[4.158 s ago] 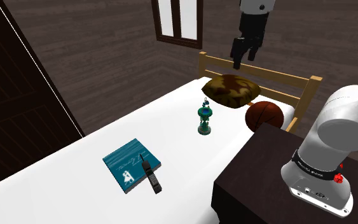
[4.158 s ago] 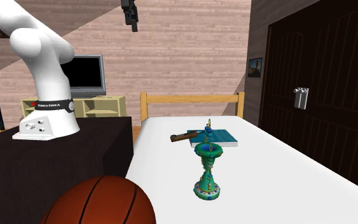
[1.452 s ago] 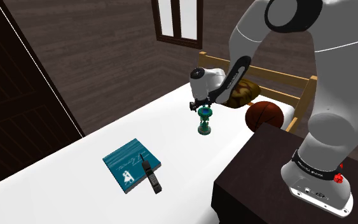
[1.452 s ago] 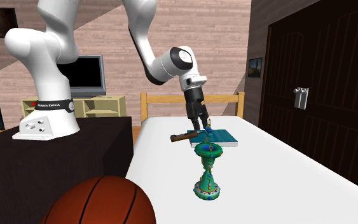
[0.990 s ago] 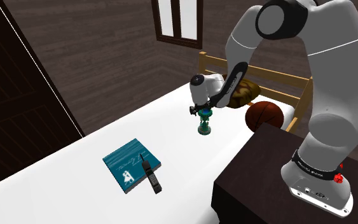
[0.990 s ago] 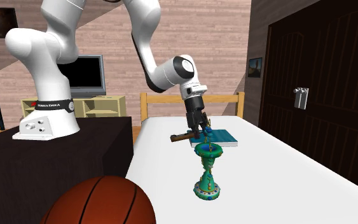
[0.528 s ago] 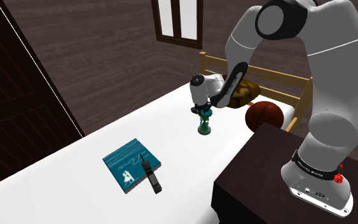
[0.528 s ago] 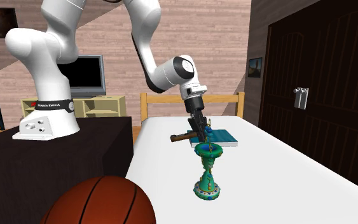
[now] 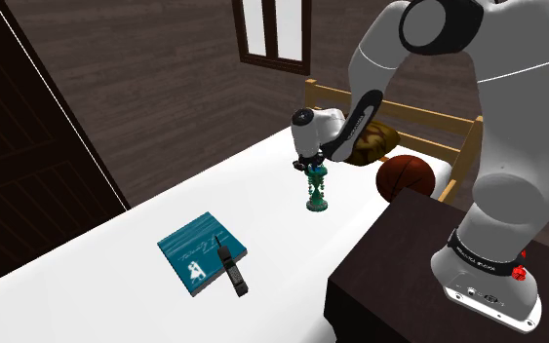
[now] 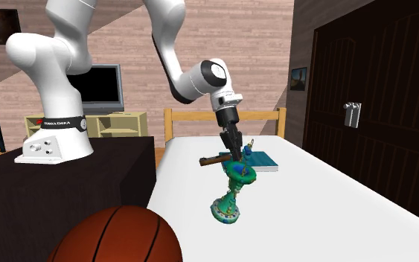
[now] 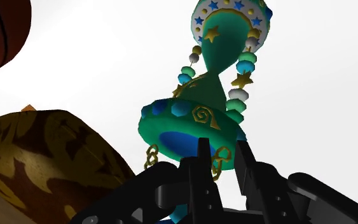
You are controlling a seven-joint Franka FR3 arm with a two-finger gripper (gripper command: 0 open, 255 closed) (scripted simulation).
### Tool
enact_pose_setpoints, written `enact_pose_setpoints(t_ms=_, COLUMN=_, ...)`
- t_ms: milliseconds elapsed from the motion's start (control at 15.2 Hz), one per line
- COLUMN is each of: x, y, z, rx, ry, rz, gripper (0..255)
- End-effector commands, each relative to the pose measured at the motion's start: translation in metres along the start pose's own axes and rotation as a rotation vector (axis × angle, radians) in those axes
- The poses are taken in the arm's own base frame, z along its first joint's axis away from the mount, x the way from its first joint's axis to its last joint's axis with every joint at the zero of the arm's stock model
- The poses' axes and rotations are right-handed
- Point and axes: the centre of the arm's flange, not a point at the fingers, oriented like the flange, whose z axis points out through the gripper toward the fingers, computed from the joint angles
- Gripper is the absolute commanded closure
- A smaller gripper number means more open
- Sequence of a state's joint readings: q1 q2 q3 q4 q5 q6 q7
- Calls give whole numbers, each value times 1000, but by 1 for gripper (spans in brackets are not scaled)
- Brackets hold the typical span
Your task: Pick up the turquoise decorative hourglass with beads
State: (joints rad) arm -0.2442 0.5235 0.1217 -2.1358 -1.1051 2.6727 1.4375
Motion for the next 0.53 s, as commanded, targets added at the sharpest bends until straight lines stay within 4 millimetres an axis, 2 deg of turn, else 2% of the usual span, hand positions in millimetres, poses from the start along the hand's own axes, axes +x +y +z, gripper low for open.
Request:
enact_pose_setpoints(t_ms=0, x=4, y=2, z=-11, rx=0, ry=0, rz=0, gripper=255)
enact_pose_setpoints(t_ms=462, x=18, y=10, z=-44, rx=0, ry=0, rz=0, gripper=255)
